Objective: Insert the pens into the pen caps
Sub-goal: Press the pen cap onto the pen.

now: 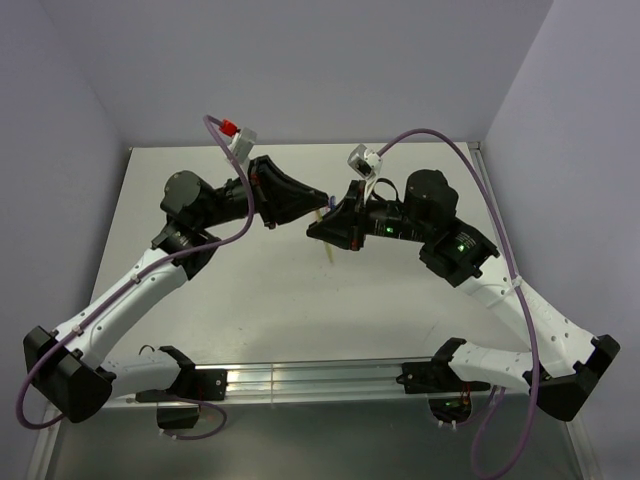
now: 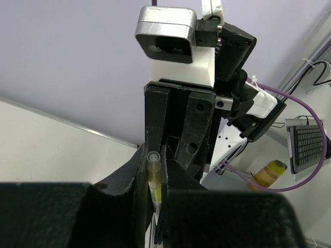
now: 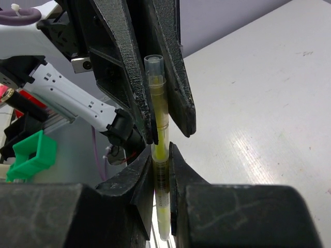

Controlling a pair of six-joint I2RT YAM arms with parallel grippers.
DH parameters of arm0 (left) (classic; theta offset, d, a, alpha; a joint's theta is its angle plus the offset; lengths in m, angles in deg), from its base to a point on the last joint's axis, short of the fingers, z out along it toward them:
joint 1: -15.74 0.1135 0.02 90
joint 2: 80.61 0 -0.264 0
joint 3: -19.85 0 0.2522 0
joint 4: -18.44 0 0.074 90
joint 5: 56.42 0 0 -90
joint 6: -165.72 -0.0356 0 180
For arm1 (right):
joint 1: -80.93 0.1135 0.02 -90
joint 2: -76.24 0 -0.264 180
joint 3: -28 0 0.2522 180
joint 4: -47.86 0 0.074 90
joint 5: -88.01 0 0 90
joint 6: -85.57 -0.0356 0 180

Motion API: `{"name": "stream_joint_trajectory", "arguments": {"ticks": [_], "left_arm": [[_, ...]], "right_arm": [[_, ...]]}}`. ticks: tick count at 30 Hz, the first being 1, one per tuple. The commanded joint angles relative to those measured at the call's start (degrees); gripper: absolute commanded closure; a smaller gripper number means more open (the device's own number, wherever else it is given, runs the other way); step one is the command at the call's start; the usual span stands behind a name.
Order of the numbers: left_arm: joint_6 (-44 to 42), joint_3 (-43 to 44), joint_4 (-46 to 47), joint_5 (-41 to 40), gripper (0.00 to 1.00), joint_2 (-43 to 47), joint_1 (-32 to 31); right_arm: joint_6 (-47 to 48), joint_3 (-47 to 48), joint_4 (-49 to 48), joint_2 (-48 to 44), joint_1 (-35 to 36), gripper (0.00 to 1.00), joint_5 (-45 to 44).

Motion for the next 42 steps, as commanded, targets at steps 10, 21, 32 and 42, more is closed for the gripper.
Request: {"name": "stream_joint_trajectory", "arguments": {"ticks": [10,21,32,42], "left_arm": [[0.3,-7.6,11.2,5.4,0.99,2.3,-0.6],[0.3,-8.7,14.6,10.5,1.00,3.1,-3.1],[0.5,-8.9,15.3,16.8,1.00,2.2,-6.5],[-0.8,-8.8,14.0,20.1,1.00,1.2,-9.0]], "right_arm": [[-9.1,1.9,-11.9,-0.1,-2.1,1.00,3.4],[-10.5,3.3,-16.3,0.8,-4.0,1.00,6.5],[-14.3,3.3,-23.6,2.1,-6.4,1.00,12.1],[-15.3,5.0,-26.1,4.3,-7.5,1.00,13.7]]}}
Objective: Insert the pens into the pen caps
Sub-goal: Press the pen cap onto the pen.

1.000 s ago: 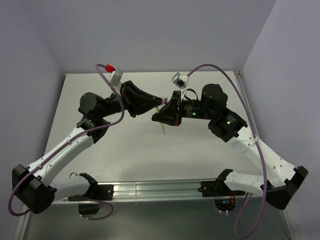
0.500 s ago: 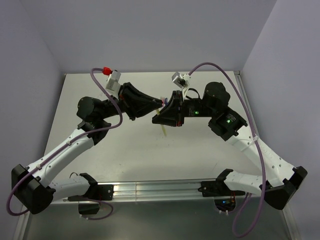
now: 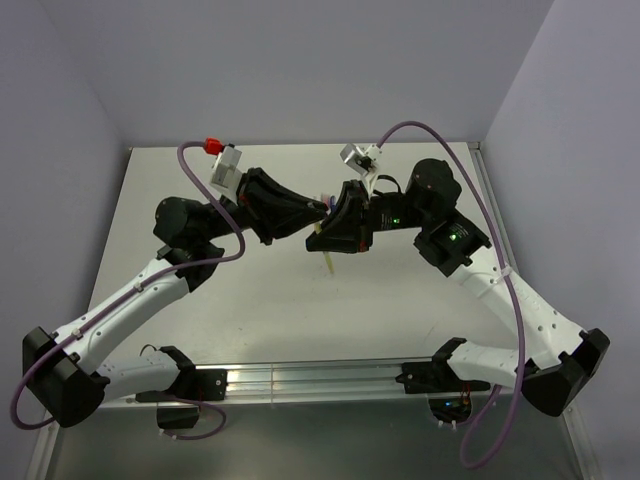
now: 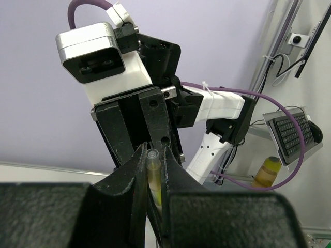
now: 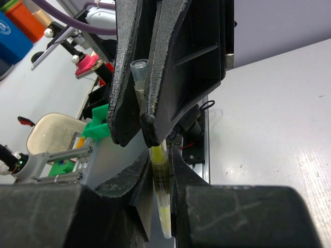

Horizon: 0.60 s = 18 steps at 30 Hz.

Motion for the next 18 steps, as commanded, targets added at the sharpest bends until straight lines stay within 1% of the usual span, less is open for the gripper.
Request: {"name": "stream_joint_trajectory", "arguments": {"ticks": [1,5,6,9,12,17,18], "left_arm": [[-2.0,-1.9,-5.6,19.3,1.00,-1.3,-5.0],[-4.1,-2.1,-9.2,18.0,1.00,-0.7,-5.2],[-5.8,-2.0,-12.8,17.2,1.00,-0.4,-5.2],[-9.4,-1.8,-19.5,14.8,1.00,0.4,-5.4],[-11.6,-1.8,-24.1,12.2,1.00,0.9,-5.6],[-12.9,-2.1,-27.8,8.4,1.00,0.8,-6.3],[-13.2,-2.1,-28.6,6.6,1.00,0.6,-6.6]], "right_arm": [[-4.0,5.5,-14.1,1.3,-2.8,1.00,-11.2],[-1.9,8.1,-10.8,2.1,-3.2,1.00,-13.6],[-1.3,8.6,-9.8,2.2,-3.3,1.00,-14.7],[1.0,10.9,-5.4,2.5,-3.3,1.00,-17.9],[2.0,11.9,-3.4,2.7,-3.3,1.00,-20.8],[3.6,12.7,-0.9,2.2,-3.3,1.00,-26.0],[3.9,13.1,-0.7,2.1,-3.3,1.00,-26.9]]}}
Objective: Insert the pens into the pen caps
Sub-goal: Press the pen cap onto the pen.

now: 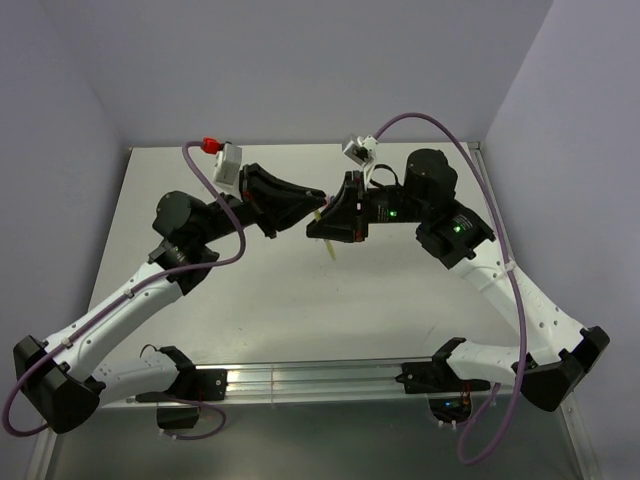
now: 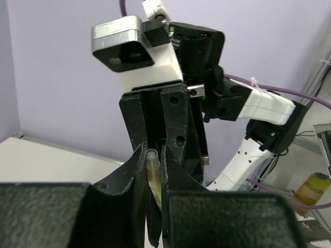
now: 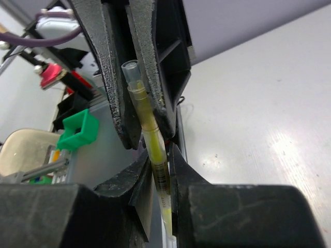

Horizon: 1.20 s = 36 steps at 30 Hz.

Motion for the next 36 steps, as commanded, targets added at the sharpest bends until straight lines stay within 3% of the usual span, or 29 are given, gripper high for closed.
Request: {"name": "stream_joint_trajectory", "arguments": {"ticks": [1,13,36], "left_arm": [[-3.4,-3.6,-16.9,14.2,1.00,-1.9,-5.9],[-1.3,-3.6,-19.2,0.1,1.00,-5.8,-9.8],[-3.0,-5.4,-27.7,-8.2,1.00,-3.9,-10.9]], "right_arm": [[-2.2,7.7,-10.5,0.0,-2.6,1.00,-20.7],[-0.2,8.7,-7.4,-1.3,-1.7,1.00,-30.1],[4.4,8.3,-3.5,-3.7,-1.1,1.00,-41.2]]}}
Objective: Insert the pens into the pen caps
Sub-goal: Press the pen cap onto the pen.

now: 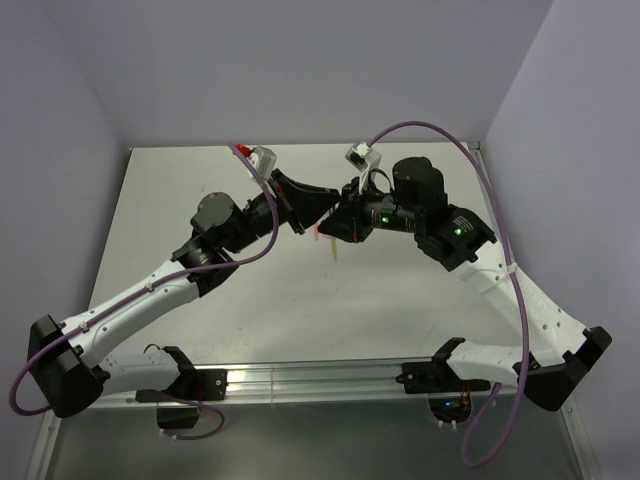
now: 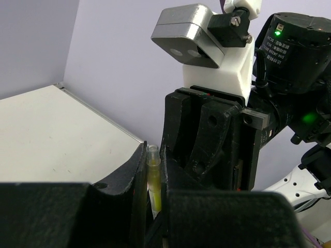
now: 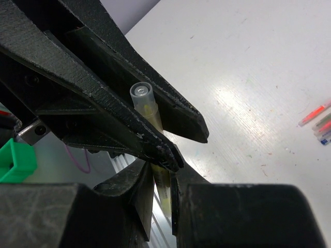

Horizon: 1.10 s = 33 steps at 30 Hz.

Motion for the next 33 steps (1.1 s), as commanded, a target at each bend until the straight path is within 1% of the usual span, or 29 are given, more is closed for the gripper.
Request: {"name": "stream_joint_trajectory", "arguments": {"ticks": [1,7,20,27,33], "left_arm": [[-1.4,-4.5,-19.1,13.9,1.00,0.4,-4.5],[-1.1,-6.8,-20.0,12.9,1.00,2.1,-4.5],[-0.4,-11.8,-21.6,10.9,1.00,4.3,-4.5],[1.4,-14.6,-19.0,11.6,1.00,3.8,-4.8],[3.2,-16.1,-15.9,11.2,1.00,2.7,-6.6]], "right_arm": [[-0.8,6.9,-21.0,-3.2,-3.0,1.00,-16.1],[-0.1,7.6,-20.3,-3.1,-3.1,1.00,-17.9],[0.6,9.4,-19.2,-2.4,-3.1,1.00,-18.8],[0.8,10.8,-18.8,-1.4,-3.1,1.00,-18.8],[1.1,11.4,-18.8,-0.8,-3.1,1.00,-19.3]]}}
